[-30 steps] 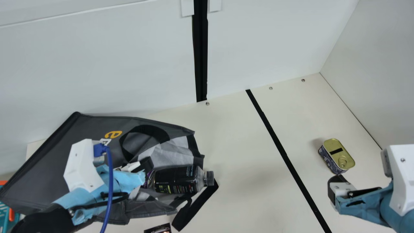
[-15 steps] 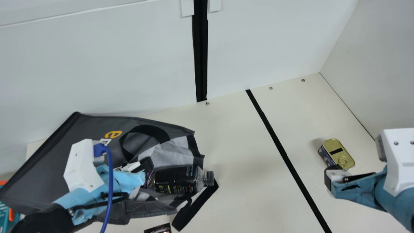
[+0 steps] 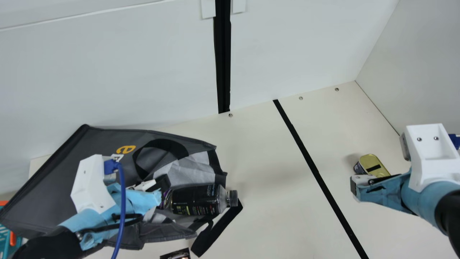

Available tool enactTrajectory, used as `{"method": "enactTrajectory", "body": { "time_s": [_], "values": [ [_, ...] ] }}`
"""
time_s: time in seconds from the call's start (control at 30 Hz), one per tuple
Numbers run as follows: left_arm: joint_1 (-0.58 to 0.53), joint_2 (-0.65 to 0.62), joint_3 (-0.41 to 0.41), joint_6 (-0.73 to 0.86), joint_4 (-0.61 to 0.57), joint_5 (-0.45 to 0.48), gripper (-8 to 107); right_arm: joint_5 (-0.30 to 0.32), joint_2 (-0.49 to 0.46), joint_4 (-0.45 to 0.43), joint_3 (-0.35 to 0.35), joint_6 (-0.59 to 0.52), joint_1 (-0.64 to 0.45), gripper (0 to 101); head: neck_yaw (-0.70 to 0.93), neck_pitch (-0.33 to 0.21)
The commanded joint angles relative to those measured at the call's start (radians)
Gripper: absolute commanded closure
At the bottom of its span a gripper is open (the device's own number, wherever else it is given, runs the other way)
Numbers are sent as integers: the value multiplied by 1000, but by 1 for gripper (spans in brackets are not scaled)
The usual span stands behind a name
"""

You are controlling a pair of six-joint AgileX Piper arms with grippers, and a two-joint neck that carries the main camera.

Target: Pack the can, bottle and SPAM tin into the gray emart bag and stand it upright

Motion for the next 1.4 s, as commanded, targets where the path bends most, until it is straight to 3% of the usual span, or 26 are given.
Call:
{"method": "enactTrajectory", "body": {
  "time_s": [0.0, 0.77, 1.37],
  "values": [
    [0, 0, 0, 0, 0, 0, 107, 2, 13, 2, -8, -8, -6, 6, -2, -23],
    [0, 0, 0, 0, 0, 0, 107, -181, 233, 151, -6, -281, -269, 6, -2, -23],
    [0, 0, 0, 0, 0, 0, 107, -245, 411, 311, -36, -546, -409, 6, -2, -23]
  ]
}}
